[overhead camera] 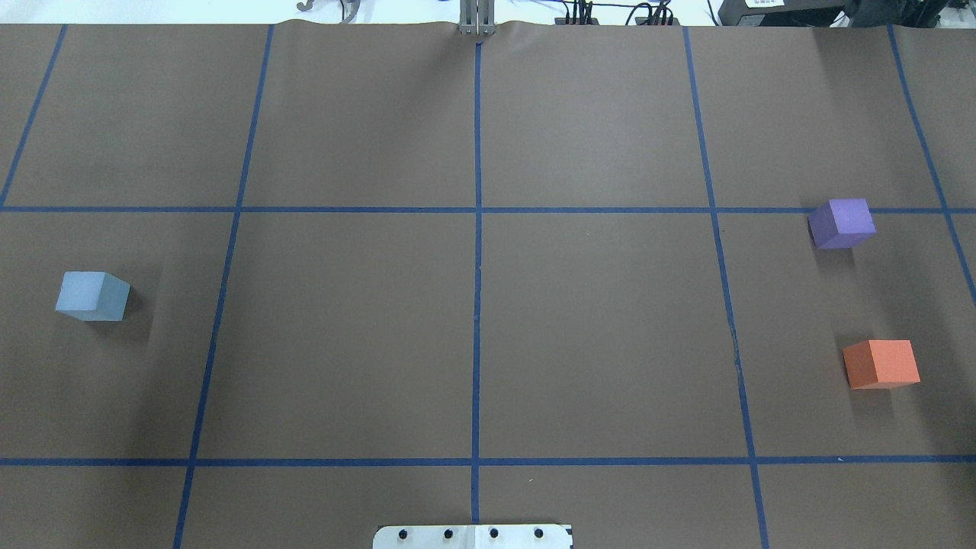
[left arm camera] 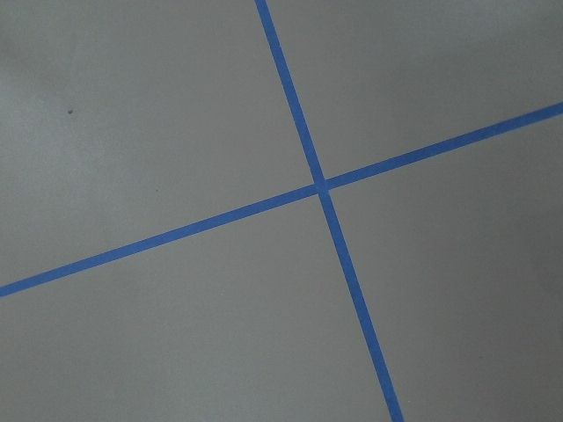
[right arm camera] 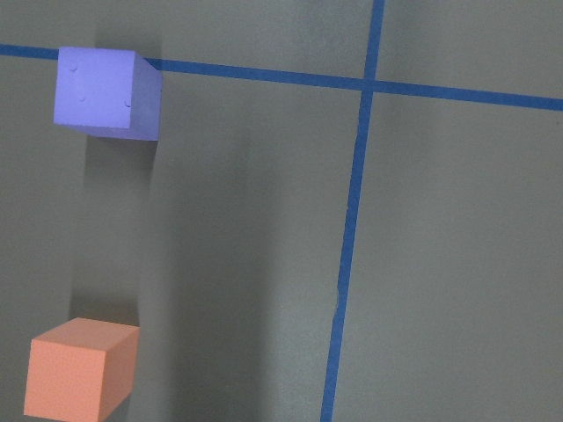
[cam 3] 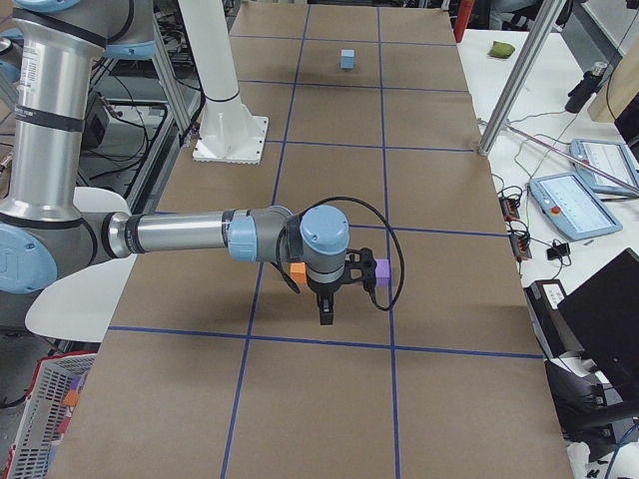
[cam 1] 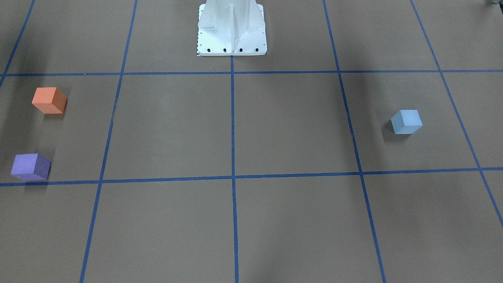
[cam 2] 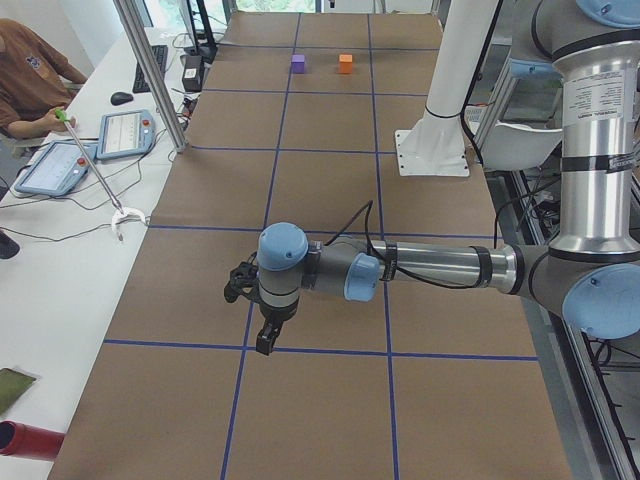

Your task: Place blue block between orange and purple blocks

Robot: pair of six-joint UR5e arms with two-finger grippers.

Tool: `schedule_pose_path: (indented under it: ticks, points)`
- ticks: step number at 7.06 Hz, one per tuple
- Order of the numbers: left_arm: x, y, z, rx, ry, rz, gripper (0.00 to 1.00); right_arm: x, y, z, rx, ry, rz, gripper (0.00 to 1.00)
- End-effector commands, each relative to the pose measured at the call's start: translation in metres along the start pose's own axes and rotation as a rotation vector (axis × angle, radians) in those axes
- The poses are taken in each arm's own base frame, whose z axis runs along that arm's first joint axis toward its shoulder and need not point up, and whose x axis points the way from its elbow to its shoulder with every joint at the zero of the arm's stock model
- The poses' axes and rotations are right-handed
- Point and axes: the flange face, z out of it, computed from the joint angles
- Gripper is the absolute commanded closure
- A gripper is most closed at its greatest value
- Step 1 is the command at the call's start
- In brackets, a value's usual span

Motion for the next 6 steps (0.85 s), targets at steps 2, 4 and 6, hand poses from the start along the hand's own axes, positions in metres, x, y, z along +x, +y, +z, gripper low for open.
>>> schedule_pose_path:
  ticks: [2,4,6]
  points:
    - [0.001,-0.002,-0.002,0.005,-0.001,0.010,0.00,0.000,0.000,-0.001,0.006,0.002,-0.007,0.00]
    - [0.008,-0.011,-0.011,0.026,-0.003,0.028,0.00,0.000,0.000,-0.001,0.006,0.000,-0.007,0.00]
    - [0.037,-0.029,-0.025,0.065,0.072,0.012,0.00,-0.002,-0.001,-0.002,0.009,-0.001,-0.010,0.00]
